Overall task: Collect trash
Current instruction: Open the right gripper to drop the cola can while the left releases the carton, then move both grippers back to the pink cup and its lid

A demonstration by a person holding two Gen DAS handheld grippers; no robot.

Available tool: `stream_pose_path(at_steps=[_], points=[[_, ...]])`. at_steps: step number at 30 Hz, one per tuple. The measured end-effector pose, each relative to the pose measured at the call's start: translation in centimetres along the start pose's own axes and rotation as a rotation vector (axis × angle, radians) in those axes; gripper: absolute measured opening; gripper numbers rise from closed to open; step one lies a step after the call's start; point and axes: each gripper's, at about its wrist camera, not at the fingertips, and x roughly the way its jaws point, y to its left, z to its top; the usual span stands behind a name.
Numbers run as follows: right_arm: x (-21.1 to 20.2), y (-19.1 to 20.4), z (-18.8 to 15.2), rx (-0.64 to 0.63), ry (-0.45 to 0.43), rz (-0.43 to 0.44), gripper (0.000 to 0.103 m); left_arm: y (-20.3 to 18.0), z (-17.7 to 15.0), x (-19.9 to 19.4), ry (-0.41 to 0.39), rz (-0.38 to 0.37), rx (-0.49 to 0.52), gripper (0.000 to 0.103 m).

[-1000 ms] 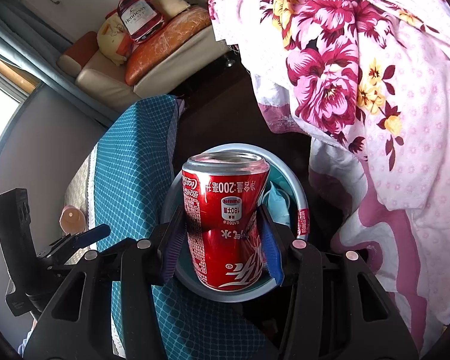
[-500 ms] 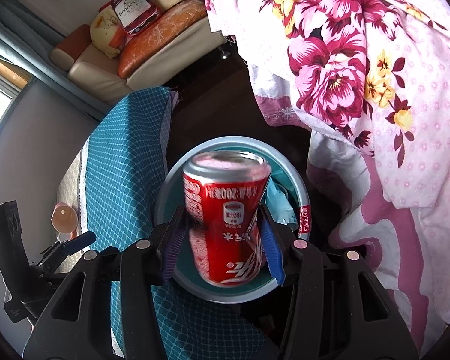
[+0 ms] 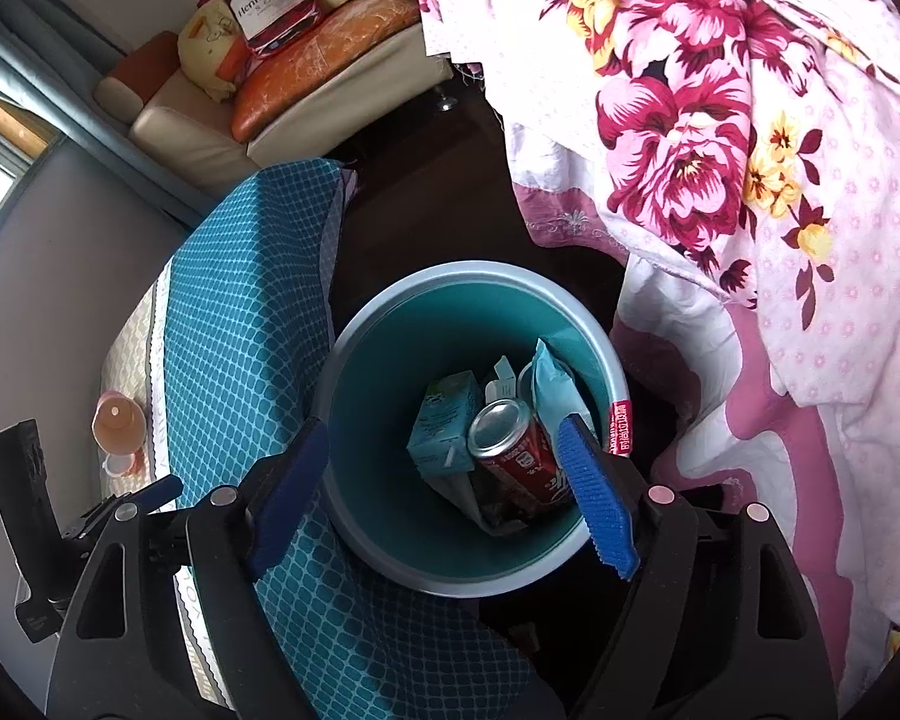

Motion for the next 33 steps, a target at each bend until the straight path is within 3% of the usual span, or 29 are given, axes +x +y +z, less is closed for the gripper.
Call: stream_pose_path(at_steps=[10,16,25,33], points=[[0.1,5.3,-0.7,-0.146,0.018,-0.028,0.076,4.0,-1.5,-2.0,-0.023,-0.012,-0.072,0.091],[0.7,9.2,-1.0,-0.224,0.042,-0.021,0.076,8.3,-2.9,-3.8,-0.051,-0.010,-0.132,0.091],[3.2,19.1,-0.8,-0.414,0.149,0.003,0.076,17.9,-5.5,-5.9,-0.088,0.012,-0.297,0.091],[7.6,30.8,-1.1,-0.696,0.278,0.029,0.076,27.2,-7.2,-7.6,-0.131,0.056,-0.400,0.091]])
